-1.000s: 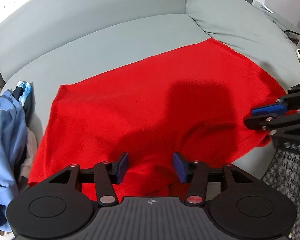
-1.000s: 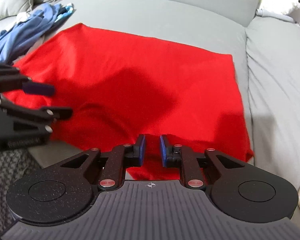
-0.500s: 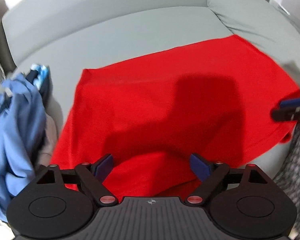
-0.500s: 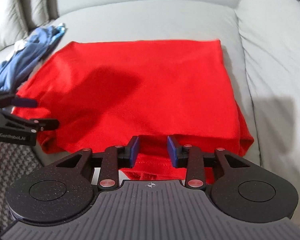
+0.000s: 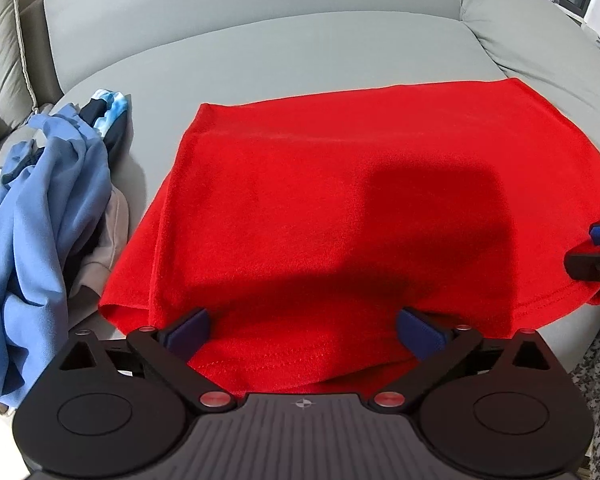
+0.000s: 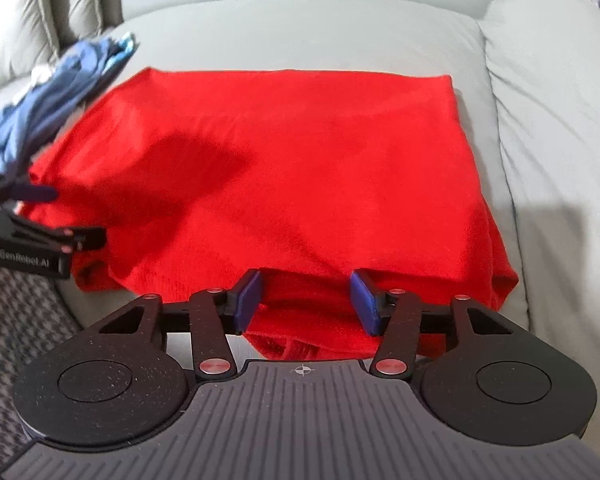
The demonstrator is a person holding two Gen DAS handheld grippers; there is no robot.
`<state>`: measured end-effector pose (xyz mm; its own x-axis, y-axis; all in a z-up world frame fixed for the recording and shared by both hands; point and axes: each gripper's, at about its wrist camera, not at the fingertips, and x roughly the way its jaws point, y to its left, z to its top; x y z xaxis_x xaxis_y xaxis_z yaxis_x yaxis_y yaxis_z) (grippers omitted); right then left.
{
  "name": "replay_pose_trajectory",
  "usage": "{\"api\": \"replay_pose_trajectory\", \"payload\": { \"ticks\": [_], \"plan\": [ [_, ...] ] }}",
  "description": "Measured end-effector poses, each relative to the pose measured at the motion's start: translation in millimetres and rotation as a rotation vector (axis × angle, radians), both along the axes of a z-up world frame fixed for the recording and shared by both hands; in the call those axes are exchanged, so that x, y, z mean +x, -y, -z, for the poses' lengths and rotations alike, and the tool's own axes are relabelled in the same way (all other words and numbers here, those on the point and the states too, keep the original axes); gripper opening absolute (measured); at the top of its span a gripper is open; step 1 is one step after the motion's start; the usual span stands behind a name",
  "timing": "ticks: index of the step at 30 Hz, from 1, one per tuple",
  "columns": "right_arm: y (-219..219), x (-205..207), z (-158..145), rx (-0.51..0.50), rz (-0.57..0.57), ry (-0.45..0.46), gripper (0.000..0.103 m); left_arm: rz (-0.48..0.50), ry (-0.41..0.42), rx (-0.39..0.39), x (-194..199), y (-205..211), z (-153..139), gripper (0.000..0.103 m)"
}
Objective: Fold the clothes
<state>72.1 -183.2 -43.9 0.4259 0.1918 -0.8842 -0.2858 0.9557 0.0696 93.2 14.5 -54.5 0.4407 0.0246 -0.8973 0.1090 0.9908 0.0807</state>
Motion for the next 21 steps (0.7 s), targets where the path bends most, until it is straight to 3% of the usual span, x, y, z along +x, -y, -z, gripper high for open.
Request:
{"api": "replay_pose_trajectory", "payload": {
  "ticks": [21],
  "plan": [
    [2.8, -0.8, -1.2, -0.006, -0.013, -0.001, 0.059, 0.0, -0.006, 0.003, 0.7, 2.1, -0.2, 0.103]
  ]
}}
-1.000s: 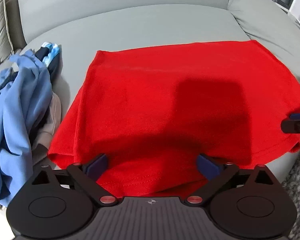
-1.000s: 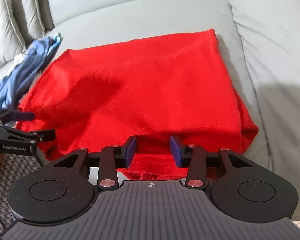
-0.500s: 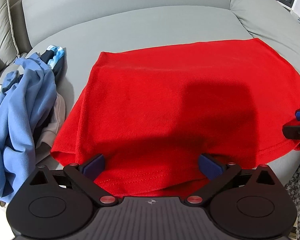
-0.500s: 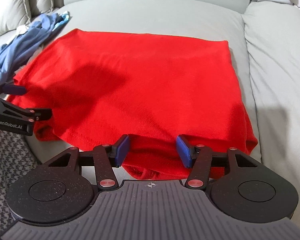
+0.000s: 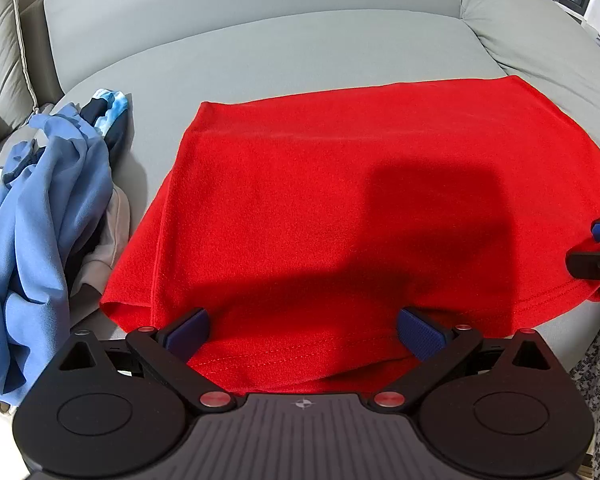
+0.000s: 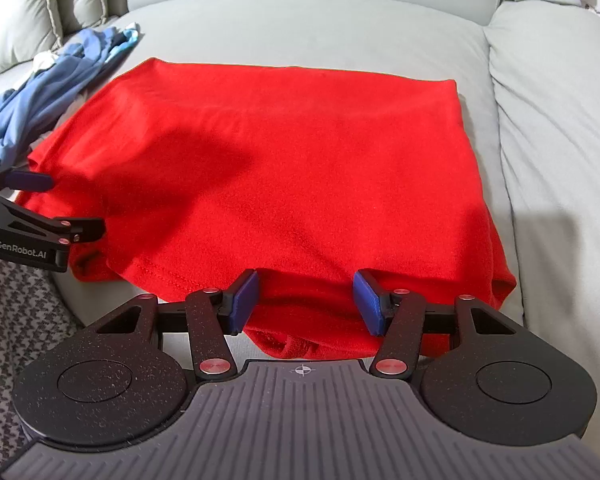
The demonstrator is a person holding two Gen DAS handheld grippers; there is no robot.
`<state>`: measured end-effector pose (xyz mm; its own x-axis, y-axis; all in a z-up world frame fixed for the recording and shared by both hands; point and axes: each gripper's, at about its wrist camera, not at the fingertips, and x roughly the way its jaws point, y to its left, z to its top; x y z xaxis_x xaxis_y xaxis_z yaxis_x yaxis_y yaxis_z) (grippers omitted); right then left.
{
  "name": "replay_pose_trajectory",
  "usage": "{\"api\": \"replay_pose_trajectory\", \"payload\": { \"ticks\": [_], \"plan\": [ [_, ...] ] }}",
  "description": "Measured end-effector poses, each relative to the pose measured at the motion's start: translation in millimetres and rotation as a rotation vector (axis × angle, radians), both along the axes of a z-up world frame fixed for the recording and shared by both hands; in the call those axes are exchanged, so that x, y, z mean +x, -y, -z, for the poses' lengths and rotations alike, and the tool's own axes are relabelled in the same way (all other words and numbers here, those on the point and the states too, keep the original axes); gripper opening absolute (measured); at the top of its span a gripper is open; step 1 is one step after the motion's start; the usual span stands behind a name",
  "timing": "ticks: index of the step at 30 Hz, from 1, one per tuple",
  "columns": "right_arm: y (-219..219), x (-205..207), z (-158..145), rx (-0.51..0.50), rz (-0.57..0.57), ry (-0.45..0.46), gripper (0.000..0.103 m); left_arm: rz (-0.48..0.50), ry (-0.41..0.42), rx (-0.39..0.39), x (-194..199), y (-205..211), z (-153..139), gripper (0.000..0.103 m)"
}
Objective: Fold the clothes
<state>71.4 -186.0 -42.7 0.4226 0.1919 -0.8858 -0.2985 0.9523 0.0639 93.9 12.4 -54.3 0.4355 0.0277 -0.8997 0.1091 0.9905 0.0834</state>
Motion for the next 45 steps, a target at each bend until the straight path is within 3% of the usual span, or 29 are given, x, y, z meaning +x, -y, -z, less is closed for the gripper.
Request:
{"api": "replay_pose_trajectory", "payload": {
  "ticks": [20, 27, 30, 32, 33, 37, 45],
  "plan": [
    [-3.0, -1.5, -0.5, -0.009, 0.001, 0.002, 0.059, -0.003, 0.0, 0.01, 0.5, 1.7, -0.5, 0.103],
    [-7.3, -1.4, -10.7, -0.007, 0.003, 0.023, 0.058, 0.019, 0.088, 0.008, -1.0, 10.1, -18.4, 0.096],
    [-9.5, 1.6, -14.2, 0.006, 0.017, 0.048, 0.049, 0.022, 0.131, -0.004, 0.6, 16.0, -21.5, 0.092],
    [-12.1, 6.6, -13.8, 0.008, 0.027, 0.059, 0.021, 0.039, 0.15, -0.006, 2.5, 21.2, -20.2, 0.087],
    [-12.8, 8.4, -13.2, 0.01, 0.032, 0.059, 0.018, 0.052, 0.143, 0.0, 4.4, 24.5, -16.5, 0.084],
    [-13.8, 13.8, -6.3, -0.017, 0.053, 0.036, 0.018, 0.055, 0.067, 0.012, 10.0, 27.5, -4.5, 0.079],
    [-27.3, 4.0, -7.6, -0.123, 0.006, -0.047, 0.018, 0.074, -0.041, 0.022, 11.6, 23.3, -15.4, 0.078]
  ]
}}
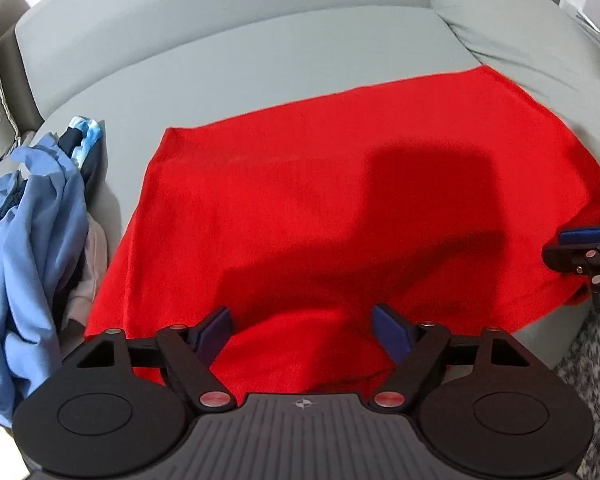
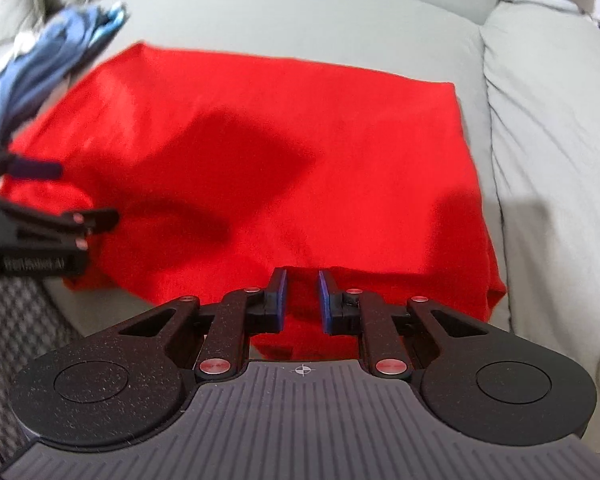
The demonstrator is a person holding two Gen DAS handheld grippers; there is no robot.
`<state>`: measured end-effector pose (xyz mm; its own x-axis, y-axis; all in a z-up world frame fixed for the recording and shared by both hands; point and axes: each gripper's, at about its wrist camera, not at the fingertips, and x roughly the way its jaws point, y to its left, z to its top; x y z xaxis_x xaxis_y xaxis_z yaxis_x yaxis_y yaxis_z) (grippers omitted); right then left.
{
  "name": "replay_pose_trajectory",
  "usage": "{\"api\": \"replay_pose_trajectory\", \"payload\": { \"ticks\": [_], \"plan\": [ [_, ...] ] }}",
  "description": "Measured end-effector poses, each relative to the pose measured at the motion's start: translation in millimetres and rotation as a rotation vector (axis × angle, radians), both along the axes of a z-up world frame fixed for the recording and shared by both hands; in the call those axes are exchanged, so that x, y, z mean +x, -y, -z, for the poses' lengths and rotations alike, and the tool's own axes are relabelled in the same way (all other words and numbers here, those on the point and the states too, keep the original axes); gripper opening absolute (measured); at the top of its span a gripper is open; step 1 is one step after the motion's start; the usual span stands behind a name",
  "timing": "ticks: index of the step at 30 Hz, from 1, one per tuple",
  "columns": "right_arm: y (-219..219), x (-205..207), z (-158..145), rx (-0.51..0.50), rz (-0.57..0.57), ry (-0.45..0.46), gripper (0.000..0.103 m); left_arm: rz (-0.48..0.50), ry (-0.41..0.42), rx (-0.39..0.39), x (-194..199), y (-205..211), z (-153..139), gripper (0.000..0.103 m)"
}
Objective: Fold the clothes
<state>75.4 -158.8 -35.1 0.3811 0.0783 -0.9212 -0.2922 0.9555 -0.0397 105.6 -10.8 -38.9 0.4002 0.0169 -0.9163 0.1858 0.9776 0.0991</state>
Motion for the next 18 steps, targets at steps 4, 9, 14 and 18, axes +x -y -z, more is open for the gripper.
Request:
{"api": "replay_pose_trajectory", "payload": {
  "ticks": [4, 9, 14, 18],
  "plan": [
    [9.5, 0.9, -11.9, 0.056, 0.028, -0.015, 0.019, -0.021, 0.031, -0.053, -2.7, -9.2, -15.5, 0.075],
    [17.4, 13.0, -25.2, 0.102, 0.07, 0.06, 0.019, -0.119, 0.139, -0.089, 14.7, -15.3, -24.3, 0.076],
    [22.4, 42.3, -25.1, 0.091, 0.099, 0.111, 0.021, -0.119, 0.167, -0.044, 42.9, -5.7, -21.4, 0.079],
    [32.5, 78.7, -15.6, 0.116, 0.142, 0.109, 0.021, -0.137, 0.19, -0.031, 64.8, -7.4, -18.9, 0.081]
  ]
}}
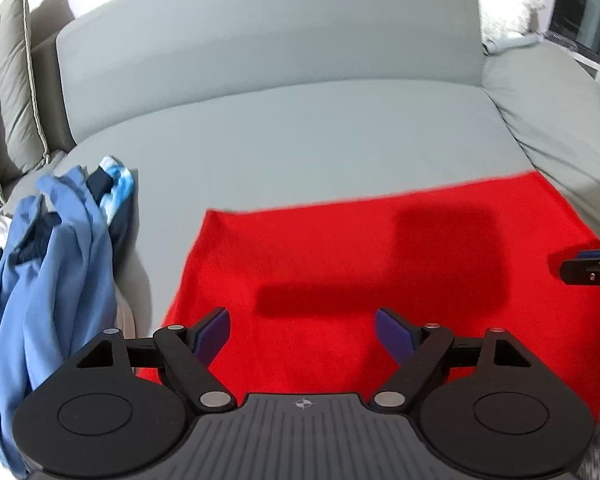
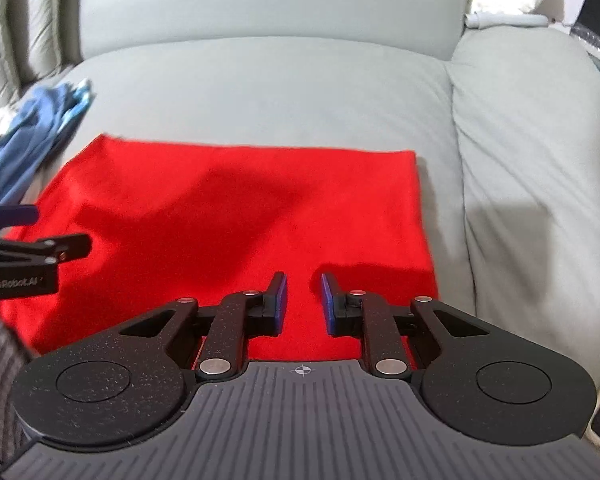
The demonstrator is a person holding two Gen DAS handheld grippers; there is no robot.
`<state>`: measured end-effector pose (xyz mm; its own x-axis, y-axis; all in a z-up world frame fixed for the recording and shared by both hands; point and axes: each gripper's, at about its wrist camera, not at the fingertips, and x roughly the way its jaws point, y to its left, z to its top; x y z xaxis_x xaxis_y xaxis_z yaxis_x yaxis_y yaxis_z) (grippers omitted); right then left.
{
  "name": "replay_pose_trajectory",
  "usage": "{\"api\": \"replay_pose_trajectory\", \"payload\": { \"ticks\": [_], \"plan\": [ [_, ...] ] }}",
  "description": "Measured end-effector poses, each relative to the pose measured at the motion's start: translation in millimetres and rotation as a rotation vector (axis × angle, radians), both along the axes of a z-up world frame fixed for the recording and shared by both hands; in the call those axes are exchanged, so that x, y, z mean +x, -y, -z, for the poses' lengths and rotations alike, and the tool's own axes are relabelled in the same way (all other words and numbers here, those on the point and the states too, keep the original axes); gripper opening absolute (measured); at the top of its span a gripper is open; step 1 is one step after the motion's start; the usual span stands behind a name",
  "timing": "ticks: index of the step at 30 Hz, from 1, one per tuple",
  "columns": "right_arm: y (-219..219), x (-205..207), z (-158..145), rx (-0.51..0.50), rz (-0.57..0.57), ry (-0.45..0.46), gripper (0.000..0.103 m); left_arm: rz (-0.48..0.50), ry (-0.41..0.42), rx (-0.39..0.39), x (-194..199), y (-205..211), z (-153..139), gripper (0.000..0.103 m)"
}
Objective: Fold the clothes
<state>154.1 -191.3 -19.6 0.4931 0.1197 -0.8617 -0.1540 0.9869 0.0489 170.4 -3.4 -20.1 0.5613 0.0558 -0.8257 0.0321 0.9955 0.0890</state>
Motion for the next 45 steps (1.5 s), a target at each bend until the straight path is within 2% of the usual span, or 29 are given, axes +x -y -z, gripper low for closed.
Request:
{"api": "replay_pose_trajectory", "payload": {
  "ticks": [3, 8, 11, 13, 17, 20, 23, 24, 25, 28, 31, 34, 39, 45],
  "plan": [
    [4.6, 21.5, 3.8, 0.012, 0.022, 0.009, 0.021, -0.025, 0.024, 0.005, 20.7, -6.5, 2.3, 0.081],
    [11.1, 68.6, 15.4, -0.01, 0.067, 0.037, 0.021, -0.125, 0.049, 0.116, 66.9, -23.7, 17.0, 0.081],
    [15.4, 90.7, 25.3, -0.033, 0.089, 0.037, 0.021, -0.159, 0.031, 0.156, 84.6, -36.4, 28.8, 0.08],
    [19.5, 101.7, 32.6, -0.048, 0.106, 0.032, 0.021, -0.174, -0.019, 0.192, 98.0, -45.6, 43.1, 0.075],
    [28.5, 118.2, 54.8, -0.075, 0.128, -0.033, 0.021, -0.174, -0.08, 0.193, 107.7, -54.6, 62.5, 0.077],
    [27.9, 120.6, 60.2, -0.081, 0.126, -0.034, 0.021, -0.162, -0.096, 0.187, 112.1, -55.2, 66.1, 0.077],
    [26.9, 122.2, 62.7, -0.092, 0.115, -0.037, 0.021, -0.136, -0.123, 0.196, 119.0, -55.3, 62.4, 0.077],
    [27.3, 123.0, 62.8, -0.093, 0.112, -0.04, 0.021, -0.126, -0.125, 0.196, 119.2, -54.9, 57.3, 0.072],
    [28.2, 124.7, 60.4, -0.09, 0.114, -0.049, 0.021, -0.118, -0.123, 0.194, 118.2, -53.7, 52.2, 0.074],
    [29.9, 118.1, 44.9, -0.062, 0.127, -0.048, 0.022, -0.074, -0.066, 0.176, 99.2, -43.2, 30.3, 0.083],
    [24.1, 91.6, 21.0, -0.03, 0.103, -0.012, 0.022, -0.017, -0.022, 0.169, 72.2, -28.5, 12.6, 0.084],
    [10.8, 61.8, 7.8, -0.016, 0.065, -0.007, 0.022, 0.066, -0.012, 0.149, 32.2, -5.1, 3.2, 0.085],
    [-21.7, 0.9, 1.4, -0.005, -0.027, -0.01, 0.023, 0.164, -0.038, 0.126, -22.4, 34.3, 10.5, 0.084],
    [-42.5, -37.6, 12.4, -0.052, -0.056, -0.049, 0.023, 0.129, -0.071, 0.138, -44.7, 53.3, 28.4, 0.08]
  ]
}}
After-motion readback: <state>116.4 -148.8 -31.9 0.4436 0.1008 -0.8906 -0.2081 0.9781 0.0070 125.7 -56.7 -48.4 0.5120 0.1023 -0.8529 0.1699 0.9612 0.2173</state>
